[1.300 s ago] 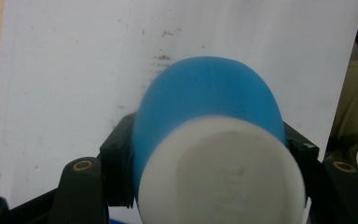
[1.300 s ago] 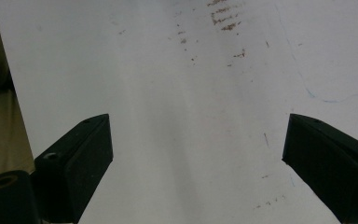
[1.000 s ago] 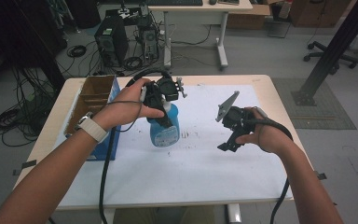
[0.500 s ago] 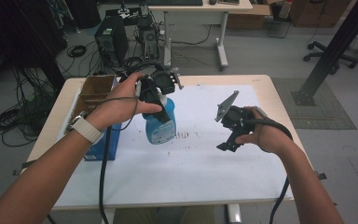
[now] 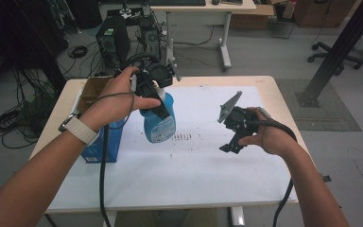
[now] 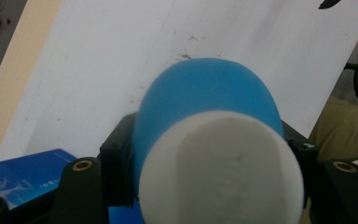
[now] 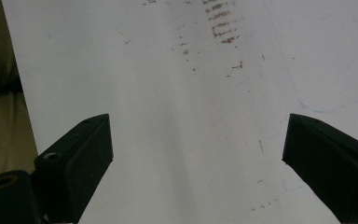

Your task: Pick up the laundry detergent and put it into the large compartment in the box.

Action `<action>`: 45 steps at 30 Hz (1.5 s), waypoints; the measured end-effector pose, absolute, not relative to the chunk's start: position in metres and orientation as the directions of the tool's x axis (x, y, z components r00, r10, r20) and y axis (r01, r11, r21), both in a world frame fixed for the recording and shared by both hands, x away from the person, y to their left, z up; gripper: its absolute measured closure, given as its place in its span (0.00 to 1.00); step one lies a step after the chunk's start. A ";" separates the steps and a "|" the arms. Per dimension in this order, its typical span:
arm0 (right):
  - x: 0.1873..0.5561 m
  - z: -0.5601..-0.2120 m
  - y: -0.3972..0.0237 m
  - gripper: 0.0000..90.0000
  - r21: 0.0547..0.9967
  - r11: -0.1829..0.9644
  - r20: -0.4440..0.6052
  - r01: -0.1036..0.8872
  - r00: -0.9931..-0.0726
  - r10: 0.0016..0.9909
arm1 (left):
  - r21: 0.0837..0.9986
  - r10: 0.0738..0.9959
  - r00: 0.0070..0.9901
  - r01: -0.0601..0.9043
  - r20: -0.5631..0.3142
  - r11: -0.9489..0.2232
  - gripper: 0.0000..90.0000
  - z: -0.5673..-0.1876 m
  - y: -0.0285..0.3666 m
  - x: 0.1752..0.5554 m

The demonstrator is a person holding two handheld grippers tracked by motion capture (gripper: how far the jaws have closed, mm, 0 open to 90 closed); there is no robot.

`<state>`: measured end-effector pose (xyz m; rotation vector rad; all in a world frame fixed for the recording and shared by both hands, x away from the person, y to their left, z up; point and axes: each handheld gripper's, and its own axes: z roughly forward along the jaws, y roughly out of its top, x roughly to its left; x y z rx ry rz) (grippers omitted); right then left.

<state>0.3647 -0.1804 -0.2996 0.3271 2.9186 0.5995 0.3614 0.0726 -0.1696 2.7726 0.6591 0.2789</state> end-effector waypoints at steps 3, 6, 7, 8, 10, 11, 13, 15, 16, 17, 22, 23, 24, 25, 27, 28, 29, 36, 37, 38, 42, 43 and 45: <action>0.364 -0.299 -0.180 0.09 0.404 0.897 -0.096 0.180 -0.967 0.238 | 0.316 0.484 0.867 0.430 0.115 -0.846 0.42 -0.166 0.075 0.361; 0.364 -0.298 -0.179 0.09 0.401 0.899 -0.099 0.177 -0.967 0.234 | 0.322 0.506 0.855 0.449 0.115 -0.833 0.42 -0.162 0.077 0.360; 0.364 -0.298 -0.179 0.09 0.401 0.899 -0.099 0.177 -0.967 0.235 | 0.325 0.515 0.849 0.458 0.113 -0.827 0.42 -0.161 0.078 0.359; 0.364 -0.297 -0.178 0.09 0.401 0.899 -0.100 0.176 -0.967 0.234 | 0.328 0.523 0.845 0.466 0.111 -0.822 0.42 -0.160 0.079 0.359; 0.363 -0.297 -0.178 0.09 0.402 0.899 -0.100 0.174 -0.968 0.232 | 0.333 0.541 0.834 0.482 0.108 -0.810 0.42 -0.157 0.082 0.359; 0.363 -0.296 -0.177 0.09 0.402 0.899 -0.101 0.173 -0.968 0.231 | 0.336 0.550 0.828 0.490 0.108 -0.804 0.42 -0.156 0.083 0.359; 0.363 -0.296 -0.177 0.09 0.402 0.899 -0.101 0.172 -0.968 0.231 | 0.340 0.569 0.815 0.508 0.110 -0.792 0.42 -0.154 0.085 0.359; 0.363 -0.296 -0.177 0.09 0.402 0.900 -0.102 0.169 -0.969 0.227 | 0.346 0.588 0.801 0.524 0.109 -0.778 0.42 -0.152 0.087 0.359; 0.363 -0.296 -0.176 0.09 0.404 0.899 -0.101 0.169 -0.968 0.228 | 0.351 0.603 0.790 0.536 0.111 -0.768 0.42 -0.150 0.088 0.360; 0.363 -0.296 -0.176 0.09 0.403 0.900 -0.103 0.167 -0.969 0.226 | 0.350 0.609 0.785 0.542 0.114 -0.764 0.42 -0.149 0.090 0.360; 0.363 -0.295 -0.176 0.09 0.404 0.900 -0.103 0.164 -0.969 0.223 | 0.356 0.655 0.747 0.585 0.115 -0.729 0.42 -0.143 0.096 0.362; 0.363 -0.295 -0.176 0.09 0.402 0.901 -0.104 0.163 -0.970 0.222 | 0.359 0.664 0.738 0.592 0.116 -0.721 0.42 -0.141 0.098 0.362; 0.363 -0.295 -0.176 0.09 0.405 0.900 -0.104 0.165 -0.969 0.224 | 0.356 0.667 0.735 0.596 0.117 -0.720 0.42 -0.140 0.099 0.363; 0.363 -0.295 -0.176 0.09 0.406 0.899 -0.104 0.164 -0.969 0.224 | 0.356 0.677 0.727 0.605 0.117 -0.712 0.42 -0.139 0.101 0.363; 0.364 -0.295 -0.177 0.09 0.405 0.900 -0.105 0.164 -0.969 0.223 | 0.357 0.695 0.710 0.623 0.116 -0.696 0.42 -0.137 0.103 0.364; 0.364 -0.295 -0.177 0.09 0.407 0.898 -0.104 0.164 -0.969 0.224 | 0.357 0.705 0.700 0.633 0.115 -0.687 0.42 -0.136 0.105 0.364; 0.364 -0.295 -0.177 0.09 0.405 0.899 -0.104 0.164 -0.969 0.223 | 0.356 0.712 0.692 0.640 0.117 -0.681 0.42 -0.135 0.106 0.365; 0.365 -0.295 -0.176 0.09 0.409 0.898 -0.105 0.159 -0.970 0.220 | 0.363 0.766 0.635 0.693 0.100 -0.623 0.42 -0.126 0.118 0.368; 0.366 -0.294 -0.176 0.09 0.408 0.899 -0.106 0.156 -0.970 0.217 | 0.363 0.772 0.628 0.699 0.099 -0.616 0.42 -0.125 0.120 0.368; 0.366 -0.294 -0.175 0.09 0.412 0.898 -0.106 0.156 -0.970 0.217 | 0.364 0.776 0.622 0.704 0.099 -0.610 0.42 -0.124 0.121 0.369; 0.367 -0.293 -0.175 0.09 0.412 0.899 -0.108 0.151 -0.971 0.212 | 0.359 0.797 0.595 0.724 0.105 -0.589 0.42 -0.120 0.126 0.370; 0.368 -0.293 -0.174 0.09 0.412 0.899 -0.108 0.150 -0.971 0.212 | 0.360 0.804 0.586 0.731 0.102 -0.579 0.42 -0.119 0.128 0.370; 0.368 -0.293 -0.174 0.09 0.414 0.898 -0.108 0.148 -0.972 0.210 | 0.365 0.818 0.568 0.744 0.095 -0.559 0.42 -0.118 0.130 0.370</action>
